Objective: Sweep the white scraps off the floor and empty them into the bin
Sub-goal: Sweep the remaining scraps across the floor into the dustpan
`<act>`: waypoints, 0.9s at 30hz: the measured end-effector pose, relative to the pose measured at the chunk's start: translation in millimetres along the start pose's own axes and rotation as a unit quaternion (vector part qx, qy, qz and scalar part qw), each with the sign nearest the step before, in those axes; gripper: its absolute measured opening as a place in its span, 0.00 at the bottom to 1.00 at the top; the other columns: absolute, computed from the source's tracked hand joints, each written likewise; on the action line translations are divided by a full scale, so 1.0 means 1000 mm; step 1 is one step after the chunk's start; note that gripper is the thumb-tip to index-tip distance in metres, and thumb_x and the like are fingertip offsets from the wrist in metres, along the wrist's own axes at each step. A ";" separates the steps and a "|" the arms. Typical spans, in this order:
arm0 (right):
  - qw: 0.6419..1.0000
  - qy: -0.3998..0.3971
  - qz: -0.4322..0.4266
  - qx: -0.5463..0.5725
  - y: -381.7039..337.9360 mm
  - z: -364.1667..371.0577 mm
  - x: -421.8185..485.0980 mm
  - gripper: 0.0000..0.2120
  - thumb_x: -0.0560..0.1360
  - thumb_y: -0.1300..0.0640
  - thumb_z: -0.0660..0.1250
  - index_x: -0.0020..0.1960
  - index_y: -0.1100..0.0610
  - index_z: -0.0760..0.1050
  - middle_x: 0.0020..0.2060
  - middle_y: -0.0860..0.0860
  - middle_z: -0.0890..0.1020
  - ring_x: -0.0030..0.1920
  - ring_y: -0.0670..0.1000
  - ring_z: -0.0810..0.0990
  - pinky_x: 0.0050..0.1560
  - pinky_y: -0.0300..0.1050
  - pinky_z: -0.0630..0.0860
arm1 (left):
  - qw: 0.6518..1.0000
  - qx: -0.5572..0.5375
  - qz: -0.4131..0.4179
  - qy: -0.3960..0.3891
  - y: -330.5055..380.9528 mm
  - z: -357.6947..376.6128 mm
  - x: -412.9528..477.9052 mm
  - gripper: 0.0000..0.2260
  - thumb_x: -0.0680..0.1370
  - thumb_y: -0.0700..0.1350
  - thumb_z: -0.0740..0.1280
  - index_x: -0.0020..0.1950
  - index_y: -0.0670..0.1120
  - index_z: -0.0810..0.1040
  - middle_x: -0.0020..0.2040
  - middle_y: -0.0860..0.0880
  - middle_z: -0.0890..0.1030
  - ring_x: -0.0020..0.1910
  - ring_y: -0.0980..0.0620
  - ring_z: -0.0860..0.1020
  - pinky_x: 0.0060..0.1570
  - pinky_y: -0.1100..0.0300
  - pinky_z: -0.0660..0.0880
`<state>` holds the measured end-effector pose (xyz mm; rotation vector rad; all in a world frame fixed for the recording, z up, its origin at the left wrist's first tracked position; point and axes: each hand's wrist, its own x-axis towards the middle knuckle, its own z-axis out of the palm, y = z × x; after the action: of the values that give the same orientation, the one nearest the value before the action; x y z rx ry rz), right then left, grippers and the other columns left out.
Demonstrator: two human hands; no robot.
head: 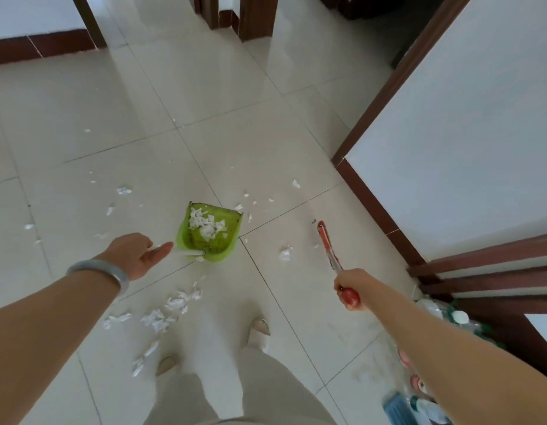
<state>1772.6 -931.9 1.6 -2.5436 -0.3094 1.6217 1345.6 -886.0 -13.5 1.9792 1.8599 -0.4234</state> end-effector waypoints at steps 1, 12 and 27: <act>1.000 -0.002 0.005 -0.005 -0.001 -0.013 0.008 0.13 0.72 0.71 0.60 0.55 0.61 0.70 0.28 0.56 0.73 0.23 0.48 0.71 0.23 0.33 0.69 | 1.000 -0.002 -0.003 0.003 0.012 0.001 0.002 0.26 0.79 0.62 0.53 0.28 0.45 0.66 0.26 0.49 0.69 0.33 0.47 0.72 0.39 0.60 0.67; 0.999 -0.043 0.024 -0.015 -0.013 -0.054 0.050 0.07 0.73 0.71 0.59 0.46 0.61 0.68 0.30 0.57 0.71 0.21 0.49 0.71 0.21 0.33 0.66 | 0.997 -0.057 -0.027 0.050 0.070 0.010 -0.001 0.27 0.78 0.61 0.57 0.34 0.41 0.77 0.31 0.43 0.77 0.42 0.43 0.79 0.48 0.56 0.73; 0.983 -0.158 -0.029 -0.084 -0.045 0.105 -0.018 0.09 0.72 0.71 0.57 0.42 0.57 0.68 0.33 0.56 0.73 0.26 0.49 0.73 0.26 0.36 0.70 | 0.994 -0.059 -0.086 0.031 0.021 0.008 -0.024 0.26 0.79 0.61 0.55 0.27 0.45 0.64 0.25 0.49 0.67 0.32 0.47 0.70 0.38 0.61 0.64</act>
<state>1665.4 -893.6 -17.8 -2.3525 -0.5659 2.0562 1365.0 -911.8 -7.8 1.7813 2.0525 -0.2957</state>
